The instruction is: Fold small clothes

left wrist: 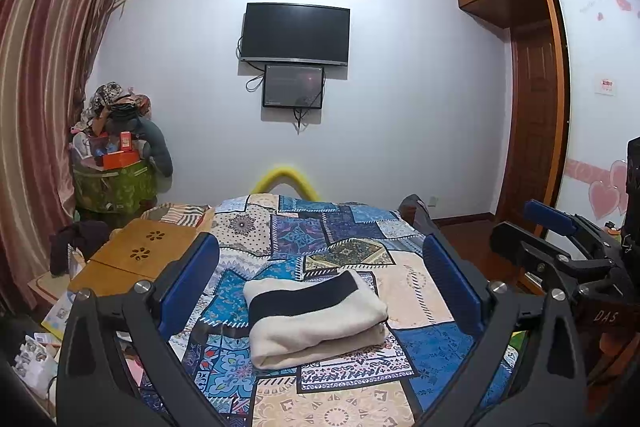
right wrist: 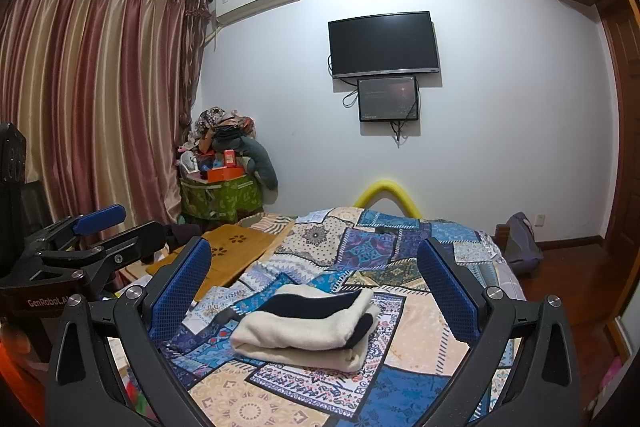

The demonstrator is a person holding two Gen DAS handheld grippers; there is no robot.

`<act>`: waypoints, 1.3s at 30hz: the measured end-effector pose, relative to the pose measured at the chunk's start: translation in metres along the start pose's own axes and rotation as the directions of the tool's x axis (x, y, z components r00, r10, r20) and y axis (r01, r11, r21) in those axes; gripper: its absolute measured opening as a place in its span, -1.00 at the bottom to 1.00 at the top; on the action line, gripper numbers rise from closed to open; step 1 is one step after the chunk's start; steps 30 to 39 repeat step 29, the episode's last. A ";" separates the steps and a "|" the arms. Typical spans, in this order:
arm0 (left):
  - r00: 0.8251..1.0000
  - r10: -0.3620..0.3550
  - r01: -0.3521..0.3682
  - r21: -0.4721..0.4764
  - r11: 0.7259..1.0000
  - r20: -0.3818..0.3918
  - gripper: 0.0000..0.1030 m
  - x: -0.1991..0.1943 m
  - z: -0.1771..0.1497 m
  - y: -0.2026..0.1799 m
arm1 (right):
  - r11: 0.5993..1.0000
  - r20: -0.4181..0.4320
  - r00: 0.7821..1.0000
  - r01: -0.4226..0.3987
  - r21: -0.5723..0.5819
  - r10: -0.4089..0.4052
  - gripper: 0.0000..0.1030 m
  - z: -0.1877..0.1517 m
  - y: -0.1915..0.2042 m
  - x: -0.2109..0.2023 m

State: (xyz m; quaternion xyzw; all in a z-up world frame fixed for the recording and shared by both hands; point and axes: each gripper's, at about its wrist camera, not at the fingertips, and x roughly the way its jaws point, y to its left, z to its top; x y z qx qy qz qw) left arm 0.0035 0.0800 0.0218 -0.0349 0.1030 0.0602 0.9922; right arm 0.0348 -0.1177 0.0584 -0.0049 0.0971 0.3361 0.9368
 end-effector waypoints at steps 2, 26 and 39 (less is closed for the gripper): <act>1.000 -0.009 0.009 0.002 1.000 -0.001 0.99 0.001 0.001 0.001 | 1.000 0.000 1.000 0.000 0.000 0.000 0.98 0.000 0.000 0.000; 0.999 -0.042 0.042 0.014 0.999 -0.022 0.99 0.002 -0.002 0.006 | 1.000 -0.005 1.000 0.010 0.011 -0.010 0.98 0.003 -0.002 0.001; 0.999 -0.037 0.038 0.013 0.999 -0.032 0.99 0.006 -0.003 0.008 | 1.000 -0.010 1.000 0.011 0.013 -0.011 0.98 0.002 -0.002 0.003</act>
